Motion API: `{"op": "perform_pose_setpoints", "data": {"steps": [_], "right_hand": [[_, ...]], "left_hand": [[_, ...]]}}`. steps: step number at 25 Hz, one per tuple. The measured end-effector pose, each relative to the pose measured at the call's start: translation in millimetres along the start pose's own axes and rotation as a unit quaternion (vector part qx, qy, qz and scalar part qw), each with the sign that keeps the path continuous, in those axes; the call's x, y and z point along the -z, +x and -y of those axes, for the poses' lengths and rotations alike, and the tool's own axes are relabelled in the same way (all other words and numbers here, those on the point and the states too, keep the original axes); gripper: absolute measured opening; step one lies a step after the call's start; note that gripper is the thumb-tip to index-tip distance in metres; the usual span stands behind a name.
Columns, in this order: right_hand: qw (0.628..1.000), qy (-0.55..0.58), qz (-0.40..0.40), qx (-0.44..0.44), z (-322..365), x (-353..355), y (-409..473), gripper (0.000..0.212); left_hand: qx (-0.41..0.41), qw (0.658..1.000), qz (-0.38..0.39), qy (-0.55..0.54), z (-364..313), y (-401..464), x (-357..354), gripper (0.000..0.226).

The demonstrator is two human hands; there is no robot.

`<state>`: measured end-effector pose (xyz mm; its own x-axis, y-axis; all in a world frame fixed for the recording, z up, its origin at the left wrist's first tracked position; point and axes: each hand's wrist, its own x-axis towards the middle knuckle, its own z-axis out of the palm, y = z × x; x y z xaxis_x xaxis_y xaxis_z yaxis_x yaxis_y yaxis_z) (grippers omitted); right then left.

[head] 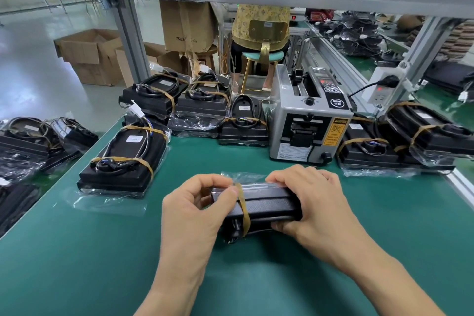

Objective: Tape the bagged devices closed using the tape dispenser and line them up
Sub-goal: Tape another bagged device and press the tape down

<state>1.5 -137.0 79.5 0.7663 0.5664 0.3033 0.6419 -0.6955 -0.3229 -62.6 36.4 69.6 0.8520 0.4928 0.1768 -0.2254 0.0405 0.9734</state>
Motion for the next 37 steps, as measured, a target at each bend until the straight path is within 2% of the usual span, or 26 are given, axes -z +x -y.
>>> {"op": "perform_pose_setpoints", "data": {"steps": [2,7,10,15,17,19,21,23,25,29,32,35,37], "right_hand": [[1.0,0.004,-0.002,0.002,0,0,-1,0.056],[1.0,0.003,0.004,0.004,0,1,0,0.056],[1.0,0.006,0.01,0.002,0,0,-1,0.057],[0.998,0.005,0.056,-0.005,5,7,0,0.057],[0.99,0.098,0.099,-0.01,4,17,0,0.065],[0.966,0.235,0.106,-0.029,-3,27,0,0.068],[0.941,0.331,0.013,-0.074,-10,30,6,0.051],[0.891,0.394,-0.121,-0.19,-20,23,19,0.022],[0.838,0.405,-0.185,-0.315,-34,13,38,0.01],[0.786,0.392,-0.214,-0.428,-57,0,70,0.023],[0.768,0.382,-0.232,-0.46,-66,-4,89,0.025],[0.739,0.405,-0.252,-0.476,-67,-2,102,0.021],[0.733,0.426,-0.247,-0.469,-55,6,102,0.014]], "left_hand": [[-0.006,1.0,0.01,0.002,2,-2,2,0.017],[-0.023,0.991,0.132,-0.005,11,-6,21,0.049],[-0.028,0.987,0.154,-0.028,21,-5,26,0.064],[-0.051,0.981,0.183,-0.05,33,-2,28,0.057],[-0.066,0.983,0.166,-0.047,39,-1,28,0.058],[-0.085,0.985,0.147,-0.038,43,-2,28,0.062],[-0.102,0.987,0.12,-0.037,46,-2,27,0.062],[-0.11,0.989,0.089,-0.044,49,1,27,0.059],[-0.114,0.99,0.076,-0.044,50,3,27,0.058],[-0.135,0.987,0.084,-0.016,51,1,29,0.059],[-0.138,0.987,0.083,-0.007,50,-1,29,0.06],[-0.135,0.987,0.082,-0.005,45,-3,27,0.06],[-0.13,0.988,0.082,-0.009,41,-4,26,0.058]]}}
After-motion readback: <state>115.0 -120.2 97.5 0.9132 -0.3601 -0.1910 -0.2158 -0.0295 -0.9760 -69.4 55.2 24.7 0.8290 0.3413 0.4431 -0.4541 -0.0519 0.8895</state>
